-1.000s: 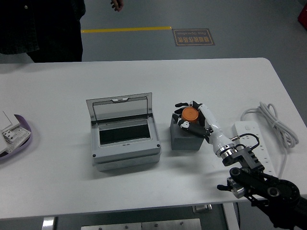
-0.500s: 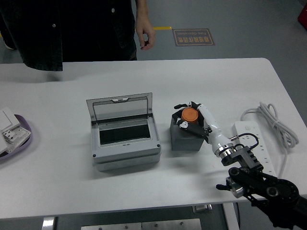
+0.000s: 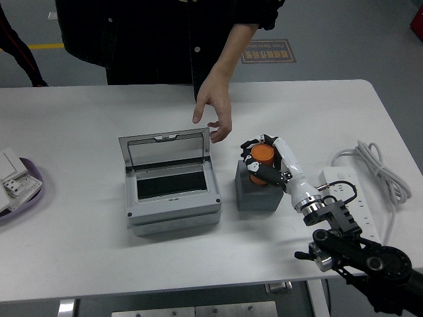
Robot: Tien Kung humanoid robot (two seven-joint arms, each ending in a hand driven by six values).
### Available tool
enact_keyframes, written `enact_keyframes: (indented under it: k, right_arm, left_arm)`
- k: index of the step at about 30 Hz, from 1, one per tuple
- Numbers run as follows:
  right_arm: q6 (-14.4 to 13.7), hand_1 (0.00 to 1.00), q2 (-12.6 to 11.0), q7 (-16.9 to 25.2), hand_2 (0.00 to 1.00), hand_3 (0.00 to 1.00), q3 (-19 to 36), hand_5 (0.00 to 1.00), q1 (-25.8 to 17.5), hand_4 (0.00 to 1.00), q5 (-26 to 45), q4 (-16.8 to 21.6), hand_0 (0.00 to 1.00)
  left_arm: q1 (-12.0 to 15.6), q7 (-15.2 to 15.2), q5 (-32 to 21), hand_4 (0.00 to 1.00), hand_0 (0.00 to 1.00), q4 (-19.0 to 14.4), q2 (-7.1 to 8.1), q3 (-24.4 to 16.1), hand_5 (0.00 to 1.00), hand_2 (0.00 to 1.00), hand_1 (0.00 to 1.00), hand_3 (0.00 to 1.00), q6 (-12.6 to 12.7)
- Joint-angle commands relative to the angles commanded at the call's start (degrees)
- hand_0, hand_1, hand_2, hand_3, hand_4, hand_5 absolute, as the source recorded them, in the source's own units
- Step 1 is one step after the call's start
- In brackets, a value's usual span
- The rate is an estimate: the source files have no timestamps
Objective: Pick up the cylinder from the cube,place it in the box,flap close box
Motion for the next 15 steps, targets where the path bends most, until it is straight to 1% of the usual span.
enact_keyframes:
  k: [2, 3, 6, 8, 11, 14, 15]
  right_arm:
    - [-0.38, 0.313, -0.13, -0.51, 0.290, 0.249, 0.29, 0.002, 0.30, 0.002, -1.42, 1.72, 0.293]
    - [-0.59, 0.280, -0.22, -1.26, 0.262, 0.230, 0.50, 0.002, 0.45, 0.002, -2.57, 2.88, 0.273]
    - [-0.82, 0.280, -0.40, -4.22, 0.262, 0.230, 0.82, 0.002, 0.96, 0.002, -6.22, 6.11, 0.273]
    - [-0.36, 0.280, -0.29, -7.11, 0.262, 0.230, 0.71, 0.002, 1.78, 0.002, -9.60, 8.58, 0.273]
    - [1.91, 0.276, 0.48, -12.08, 0.255, 0.227, 0.20, 0.002, 3.79, 0.002, -15.54, 11.83, 0.261]
    - [4.55, 0.276, 1.66, -17.28, 0.255, 0.227, -0.39, 0.002, 5.76, 0.002, -21.79, 13.52, 0.261]
    - [5.66, 0.265, 2.18, -19.21, 0.249, 0.218, -0.66, 0.002, 6.42, 0.002, -24.06, 13.74, 0.231]
  left_arm:
    - [0.13, 0.01, -0.18, 0.721, 0.513, 0.03, -0.08, 0.18, 0.178, 0.566, 0.571, 0.607, -0.01]
    - [0.18, 0.01, -0.23, 0.722, 0.513, 0.04, -0.11, 0.23, 0.178, 0.566, 0.571, 0.608, -0.01]
    - [0.26, -0.01, -0.30, 0.722, 0.513, 0.07, -0.08, 0.23, 0.178, 0.566, 0.571, 0.608, 0.01]
    - [0.32, 0.00, -0.42, 0.722, 0.513, 0.10, 0.03, 0.39, 0.178, 0.566, 0.571, 0.608, 0.02]
    - [0.56, 0.03, -0.95, 0.722, 0.513, 0.18, 0.13, 0.90, 0.176, 0.566, 0.571, 0.608, 0.04]
    - [0.87, 0.08, -1.79, 0.722, 0.513, 0.28, 0.11, 1.81, 0.176, 0.566, 0.571, 0.608, 0.04]
    - [0.99, 0.10, -2.16, 0.721, 0.513, 0.32, 0.09, 2.20, 0.177, 0.566, 0.571, 0.609, 0.05]
